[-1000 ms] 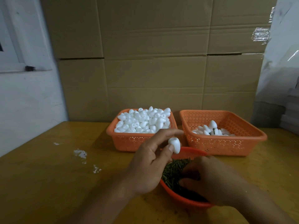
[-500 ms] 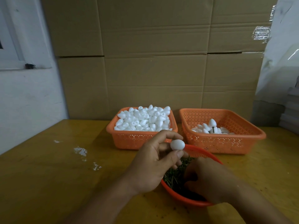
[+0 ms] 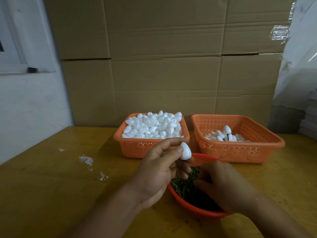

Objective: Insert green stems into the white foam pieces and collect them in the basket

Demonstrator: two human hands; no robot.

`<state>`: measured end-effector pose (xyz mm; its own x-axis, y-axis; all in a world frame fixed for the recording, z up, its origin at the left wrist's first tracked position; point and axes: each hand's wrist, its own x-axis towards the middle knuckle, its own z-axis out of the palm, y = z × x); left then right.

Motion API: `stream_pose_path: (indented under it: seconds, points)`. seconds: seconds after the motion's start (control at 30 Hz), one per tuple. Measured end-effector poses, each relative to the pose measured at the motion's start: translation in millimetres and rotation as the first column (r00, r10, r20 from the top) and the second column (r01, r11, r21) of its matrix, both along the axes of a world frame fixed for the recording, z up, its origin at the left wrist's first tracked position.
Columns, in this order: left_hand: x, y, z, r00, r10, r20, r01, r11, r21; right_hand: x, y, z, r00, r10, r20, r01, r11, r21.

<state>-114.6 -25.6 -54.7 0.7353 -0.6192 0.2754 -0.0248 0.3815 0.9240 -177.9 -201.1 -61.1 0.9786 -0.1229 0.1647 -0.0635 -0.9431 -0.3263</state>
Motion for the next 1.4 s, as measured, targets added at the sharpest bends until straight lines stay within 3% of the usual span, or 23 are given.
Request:
stream_pose_path:
  seconds: [0.37, 0.5, 0.67, 0.83, 1.03, 1.4]
  points:
    - [2, 4, 3, 0.983, -0.047, -0.175, 0.047, 0.999, -0.005, -5, 3, 5, 0.982, 0.048, 0.180, -0.064, 0.994, 0.084]
    - [2, 5, 4, 0.973, -0.048, -0.226, 0.047, 0.999, -0.011, -12, 3, 19, 0.963, 0.049, 0.266, -0.120, 0.959, 0.255]
    - [3, 5, 5, 0.967, -0.041, -0.252, 0.037, 0.999, -0.018, -21, 9, 35, 0.919, -0.025, 0.394, -0.264, 0.703, 0.661]
    - [2, 4, 6, 0.970, -0.021, -0.243, 0.024, 1.000, 0.011, -25, 16, 39, 0.892, 0.009, 0.452, -0.377, 0.565, 0.734]
    - [0, 3, 9, 0.973, -0.009, -0.231, 0.010, 1.000, 0.003, -25, 20, 36, 0.816, 0.057, 0.575, -0.456, 0.675, 0.580]
    - [-5, 5, 10, 0.989, 0.004, -0.151, 0.001, 0.999, 0.036, -24, 21, 32, 0.806, 0.076, 0.587, -0.450, 0.723, 0.524]
